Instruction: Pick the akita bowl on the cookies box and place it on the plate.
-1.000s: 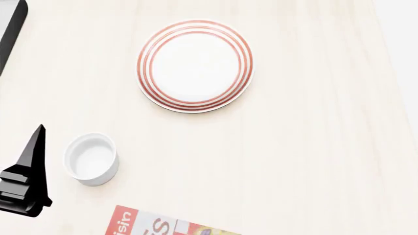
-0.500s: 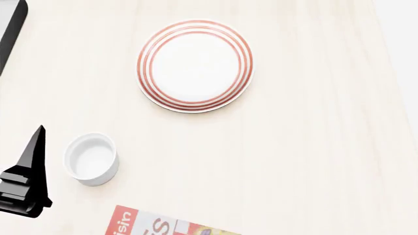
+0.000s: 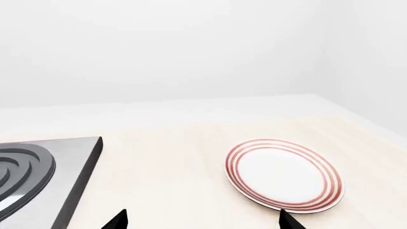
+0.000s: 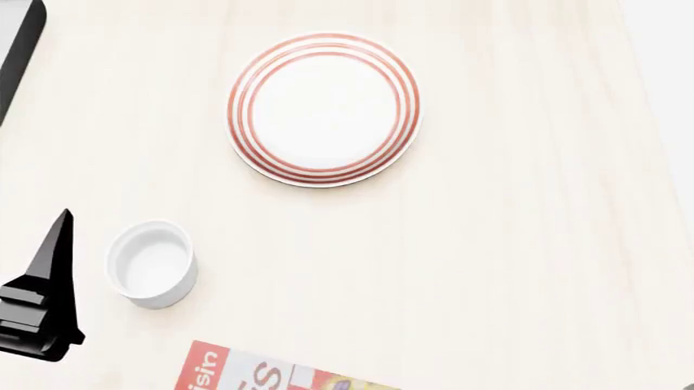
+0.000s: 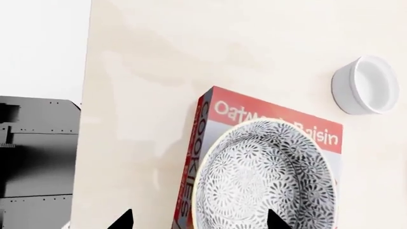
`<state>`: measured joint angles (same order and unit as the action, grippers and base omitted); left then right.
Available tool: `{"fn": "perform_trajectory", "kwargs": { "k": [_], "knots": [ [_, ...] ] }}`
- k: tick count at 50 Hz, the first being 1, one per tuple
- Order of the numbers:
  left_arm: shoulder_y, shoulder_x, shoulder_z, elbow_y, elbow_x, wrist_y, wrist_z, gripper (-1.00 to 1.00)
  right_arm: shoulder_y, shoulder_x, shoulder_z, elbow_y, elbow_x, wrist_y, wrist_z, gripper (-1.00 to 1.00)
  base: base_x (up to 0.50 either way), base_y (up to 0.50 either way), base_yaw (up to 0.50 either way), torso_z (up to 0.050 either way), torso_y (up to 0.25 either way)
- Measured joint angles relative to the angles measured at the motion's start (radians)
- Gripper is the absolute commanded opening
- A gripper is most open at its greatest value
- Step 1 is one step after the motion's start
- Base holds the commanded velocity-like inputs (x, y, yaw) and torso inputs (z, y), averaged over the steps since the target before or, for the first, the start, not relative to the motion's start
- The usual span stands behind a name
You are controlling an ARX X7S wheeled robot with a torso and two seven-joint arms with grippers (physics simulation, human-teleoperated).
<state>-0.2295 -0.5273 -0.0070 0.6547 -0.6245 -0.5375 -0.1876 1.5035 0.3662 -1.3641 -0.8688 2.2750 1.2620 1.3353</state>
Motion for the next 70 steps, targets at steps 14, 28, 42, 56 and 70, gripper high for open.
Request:
{"fn": "perform_trajectory", "kwargs": {
  "k": [14,28,42,56,70],
  "knots": [
    [0.004,-0.002,-0.001,-0.005,-0.003,0.006,0.001,1.00,-0.041,0.013,0.027,0.032,-0.083,0.065,-0.079,1.00,0.00,0.00,0.00,0.000,0.000],
    [0.008,-0.004,0.000,-0.002,-0.007,0.009,-0.001,1.00,-0.060,0.023,0.031,0.035,-0.136,0.101,-0.117,-1.00,0.00,0.00,0.00,0.000,0.000],
    [0.008,-0.007,0.000,-0.003,-0.012,0.010,-0.004,1.00,-0.041,0.025,0.025,0.024,-0.146,0.109,-0.128,-1.00,0.00,0.00,0.00,0.000,0.000],
    [0.009,-0.010,0.000,-0.002,-0.016,0.010,-0.006,1.00,0.060,0.050,0.005,0.020,-0.093,0.105,-0.112,-1.00,0.00,0.00,0.00,0.000,0.000],
    [0.014,-0.014,-0.002,-0.001,-0.020,0.015,-0.006,1.00,0.199,0.095,0.025,0.010,-0.018,0.108,-0.113,-1.00,0.00,0.00,0.00,0.000,0.000]
  ]
}}
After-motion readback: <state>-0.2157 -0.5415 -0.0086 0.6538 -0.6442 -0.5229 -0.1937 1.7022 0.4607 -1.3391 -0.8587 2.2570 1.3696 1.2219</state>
